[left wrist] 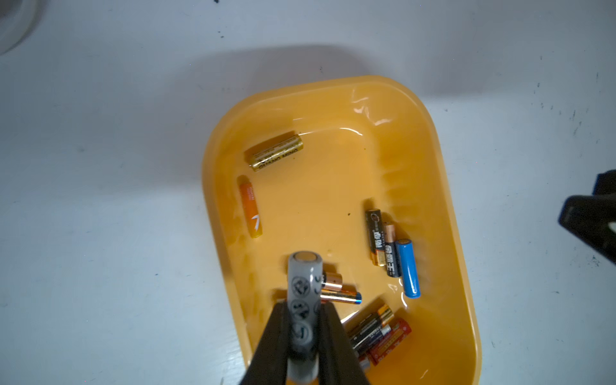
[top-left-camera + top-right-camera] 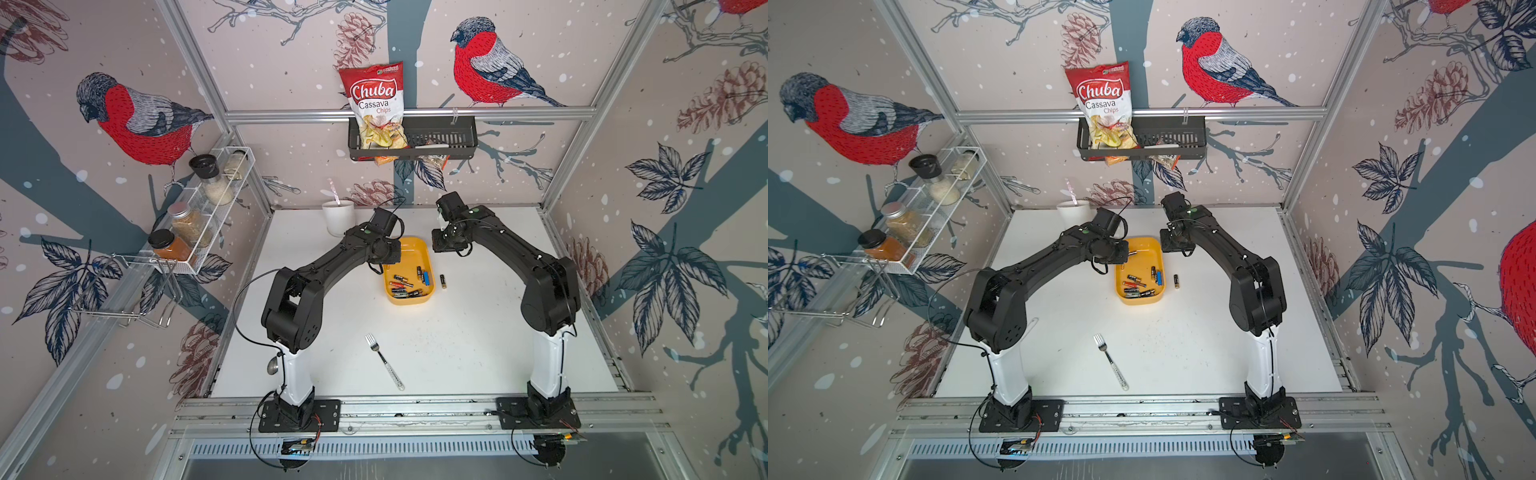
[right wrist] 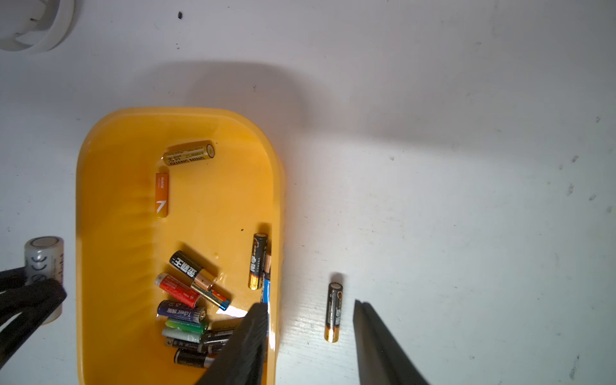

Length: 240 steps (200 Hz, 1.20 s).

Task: Take the batteries out of the storage box
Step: Pick up the battery from the storage box, then place the battery at the center of the board.

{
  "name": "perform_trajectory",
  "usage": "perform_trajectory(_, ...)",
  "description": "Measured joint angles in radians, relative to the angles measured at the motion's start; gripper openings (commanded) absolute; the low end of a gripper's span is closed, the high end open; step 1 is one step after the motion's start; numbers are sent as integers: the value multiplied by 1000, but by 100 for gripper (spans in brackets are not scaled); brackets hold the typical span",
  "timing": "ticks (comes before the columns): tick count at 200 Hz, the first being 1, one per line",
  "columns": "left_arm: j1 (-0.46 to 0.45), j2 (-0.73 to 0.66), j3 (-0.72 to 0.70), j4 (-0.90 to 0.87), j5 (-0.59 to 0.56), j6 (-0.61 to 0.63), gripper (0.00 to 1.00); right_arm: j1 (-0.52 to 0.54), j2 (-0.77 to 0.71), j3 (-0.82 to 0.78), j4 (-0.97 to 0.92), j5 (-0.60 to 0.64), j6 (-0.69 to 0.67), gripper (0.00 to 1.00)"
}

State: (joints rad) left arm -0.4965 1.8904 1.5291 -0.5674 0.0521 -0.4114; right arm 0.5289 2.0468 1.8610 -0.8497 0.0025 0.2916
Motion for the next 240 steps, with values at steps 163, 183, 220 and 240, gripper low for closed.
perform_trajectory(163,90,-45,-320,137,16,46,15,54,76,125,-80,26,26,49)
perform_trajectory(183,90,-29,-323,141,15,54,15,55,79,126,-84,27,26,49)
perform_trajectory(220,90,-16,-334,145,3,80,15,60,84,127,-94,31,29,49)
perform_trajectory(240,90,-11,-340,146,0,91,15,62,90,128,-95,31,29,49)
